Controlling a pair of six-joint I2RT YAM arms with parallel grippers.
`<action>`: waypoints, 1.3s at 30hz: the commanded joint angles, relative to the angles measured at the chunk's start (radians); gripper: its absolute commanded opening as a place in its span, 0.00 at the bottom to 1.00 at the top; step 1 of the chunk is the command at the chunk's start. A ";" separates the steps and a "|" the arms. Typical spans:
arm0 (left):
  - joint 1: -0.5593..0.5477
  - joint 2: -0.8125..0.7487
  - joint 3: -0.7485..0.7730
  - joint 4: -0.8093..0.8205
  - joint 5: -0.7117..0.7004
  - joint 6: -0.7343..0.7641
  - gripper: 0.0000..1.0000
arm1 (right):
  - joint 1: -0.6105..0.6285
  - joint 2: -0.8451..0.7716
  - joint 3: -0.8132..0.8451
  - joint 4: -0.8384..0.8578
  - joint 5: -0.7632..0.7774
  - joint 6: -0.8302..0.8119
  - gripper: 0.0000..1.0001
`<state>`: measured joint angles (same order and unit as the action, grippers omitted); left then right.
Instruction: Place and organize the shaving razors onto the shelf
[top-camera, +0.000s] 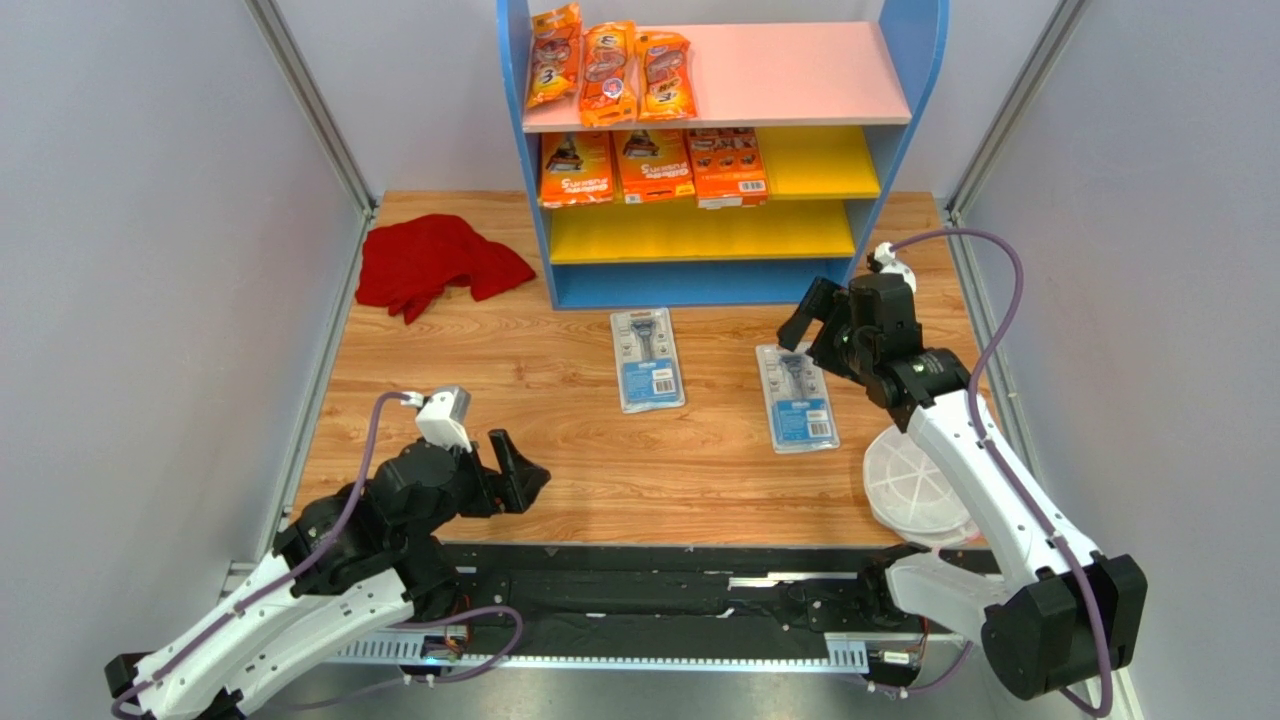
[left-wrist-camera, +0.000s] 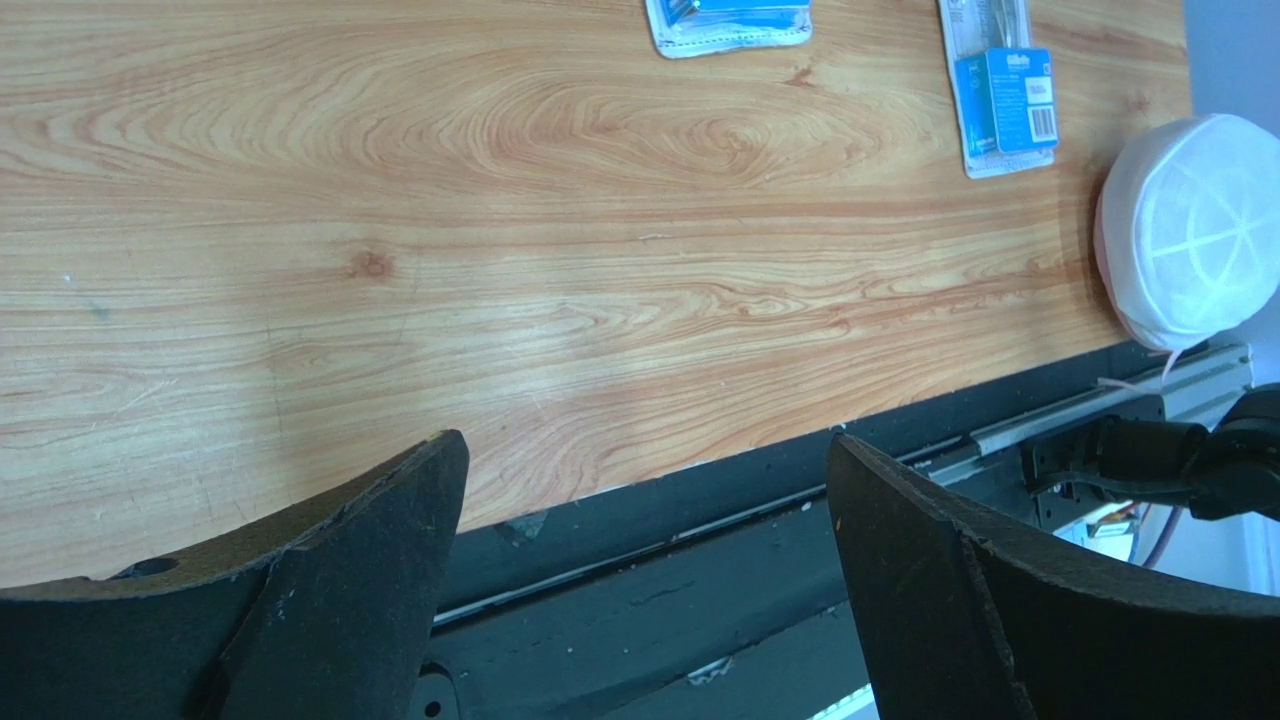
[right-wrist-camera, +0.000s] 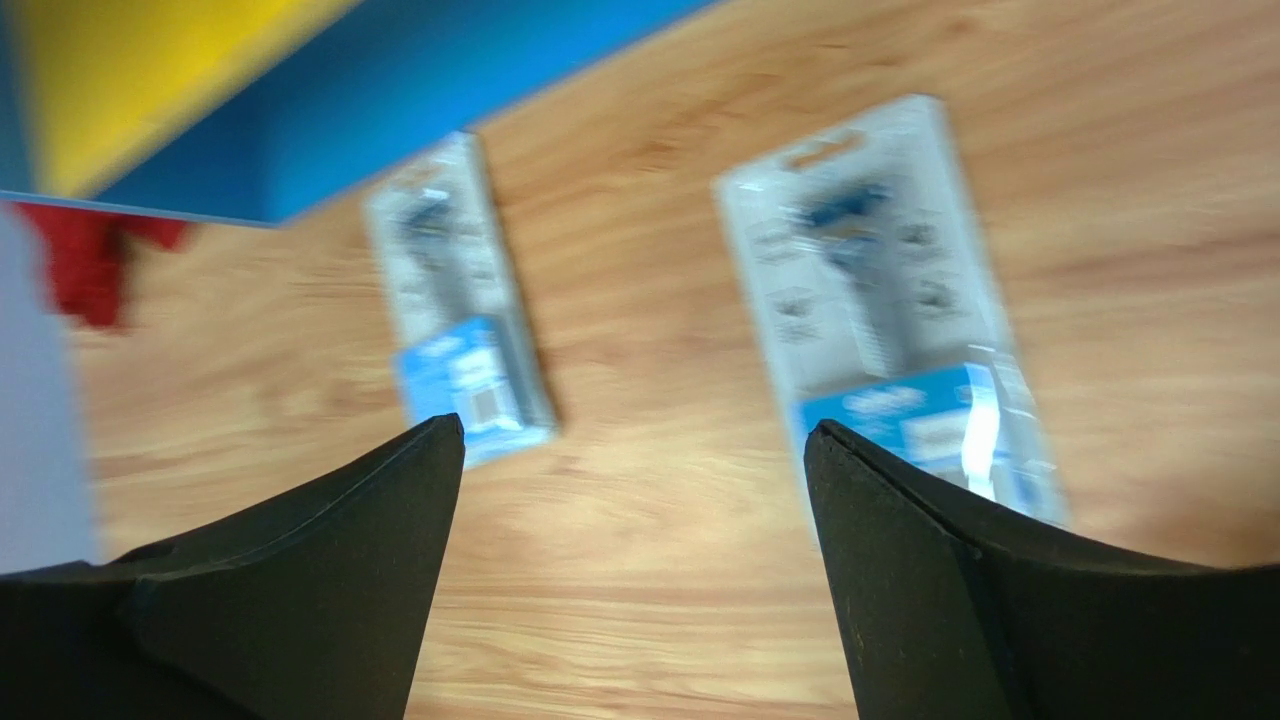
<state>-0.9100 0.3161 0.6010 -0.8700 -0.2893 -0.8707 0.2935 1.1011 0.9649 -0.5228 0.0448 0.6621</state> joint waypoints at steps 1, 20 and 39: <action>-0.003 0.012 0.002 0.042 0.010 0.027 0.98 | -0.001 0.003 0.034 -0.212 0.231 -0.243 0.87; -0.003 0.018 -0.001 0.043 0.010 0.025 0.98 | -0.047 0.433 0.047 0.032 0.072 -0.337 0.57; -0.003 0.043 -0.001 0.055 0.030 0.036 0.98 | -0.053 0.608 0.017 0.076 0.095 -0.295 0.00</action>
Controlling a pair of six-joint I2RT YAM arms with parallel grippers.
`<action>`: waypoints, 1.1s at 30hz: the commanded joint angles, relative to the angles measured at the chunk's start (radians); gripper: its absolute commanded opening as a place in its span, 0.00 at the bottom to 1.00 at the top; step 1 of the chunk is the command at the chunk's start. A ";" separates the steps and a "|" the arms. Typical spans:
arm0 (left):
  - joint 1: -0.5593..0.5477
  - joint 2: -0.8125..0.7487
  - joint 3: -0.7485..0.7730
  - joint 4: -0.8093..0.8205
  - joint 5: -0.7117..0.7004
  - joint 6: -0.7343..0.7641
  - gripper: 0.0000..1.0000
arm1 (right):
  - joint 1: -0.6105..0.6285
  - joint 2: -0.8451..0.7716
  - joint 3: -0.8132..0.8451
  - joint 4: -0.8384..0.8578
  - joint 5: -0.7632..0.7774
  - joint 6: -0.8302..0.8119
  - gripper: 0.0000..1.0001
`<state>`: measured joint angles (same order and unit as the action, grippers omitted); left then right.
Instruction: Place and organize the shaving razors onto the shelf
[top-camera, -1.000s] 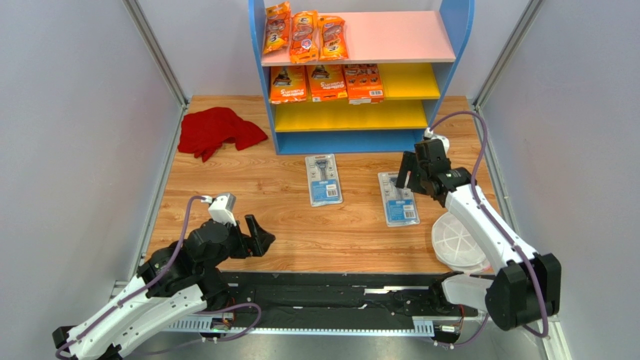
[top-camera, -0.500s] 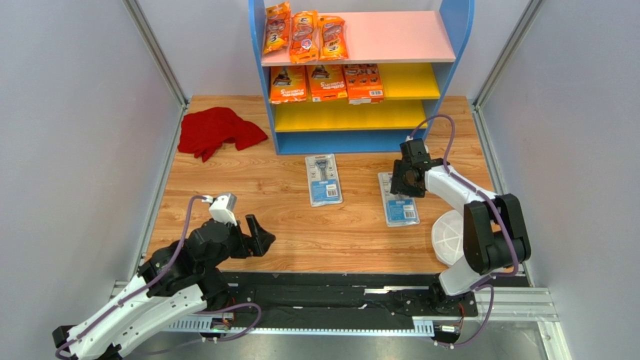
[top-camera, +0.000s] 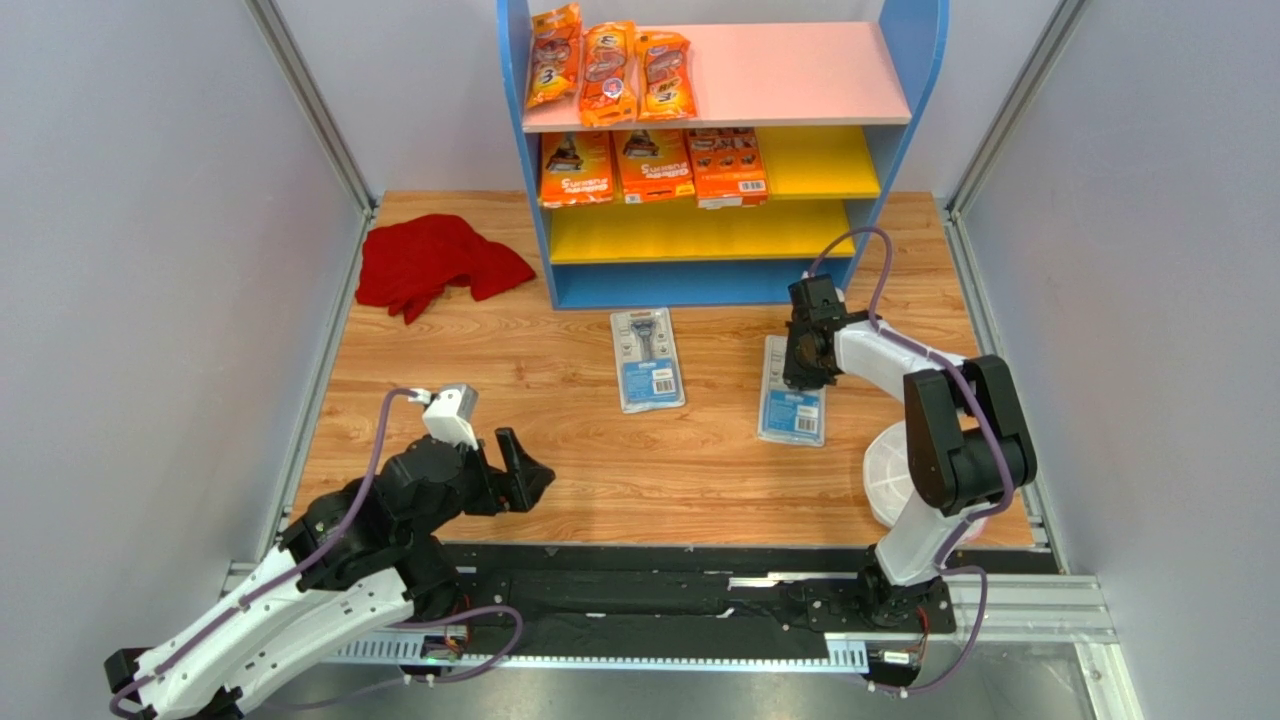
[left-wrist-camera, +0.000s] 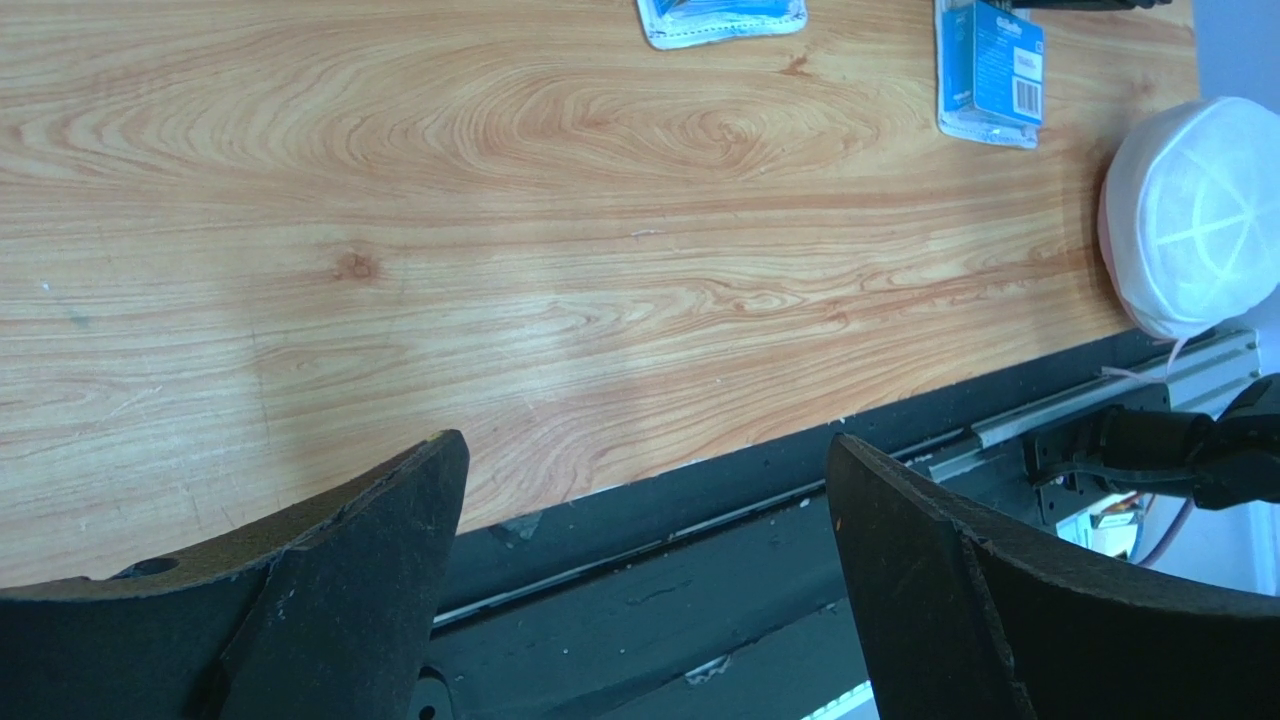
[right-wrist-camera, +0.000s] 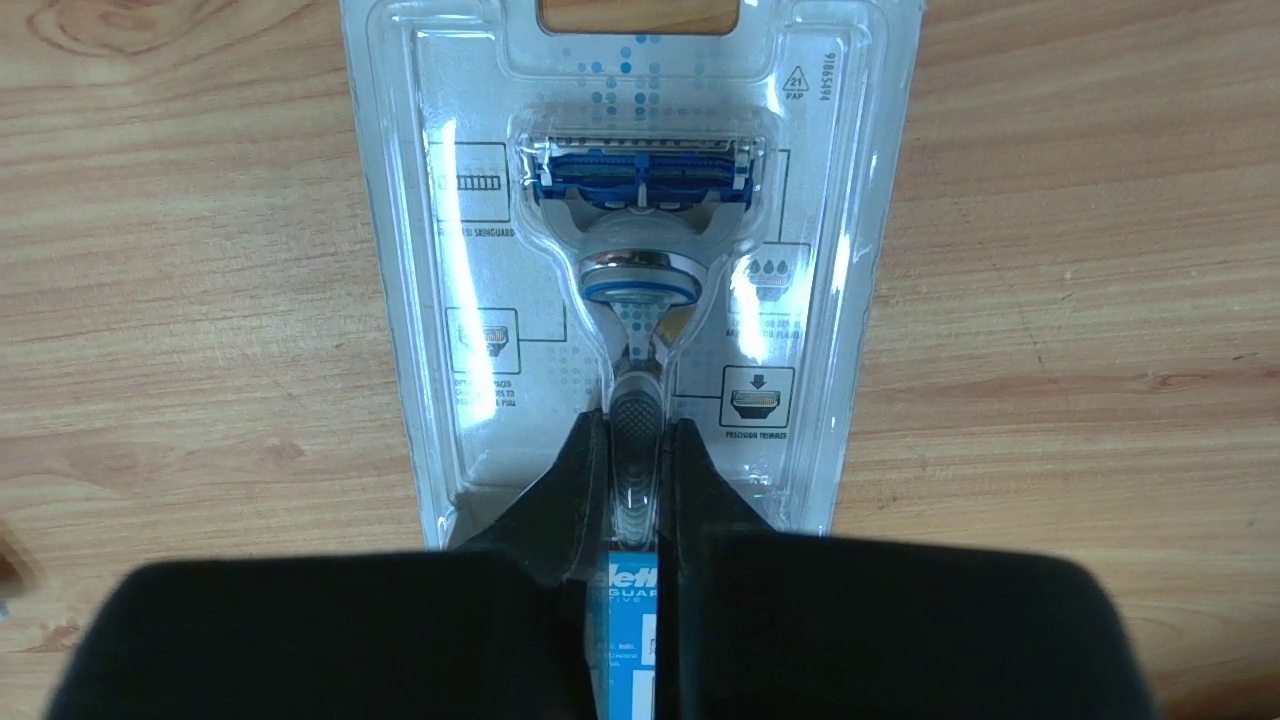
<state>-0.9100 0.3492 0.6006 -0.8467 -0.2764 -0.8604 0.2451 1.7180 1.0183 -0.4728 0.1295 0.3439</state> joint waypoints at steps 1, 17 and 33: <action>-0.003 0.013 -0.001 0.037 0.022 0.029 0.98 | -0.006 -0.047 -0.049 0.022 0.002 0.024 0.00; -0.003 0.177 -0.004 0.287 0.167 0.011 0.98 | 0.271 -0.523 -0.041 -0.227 -0.041 0.110 0.00; -0.003 0.283 -0.053 0.541 0.270 -0.078 0.96 | 0.842 -0.404 0.166 -0.254 0.067 0.323 0.00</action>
<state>-0.9100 0.6315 0.5690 -0.4057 -0.0368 -0.9039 1.0134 1.2778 1.1118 -0.7410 0.1452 0.6003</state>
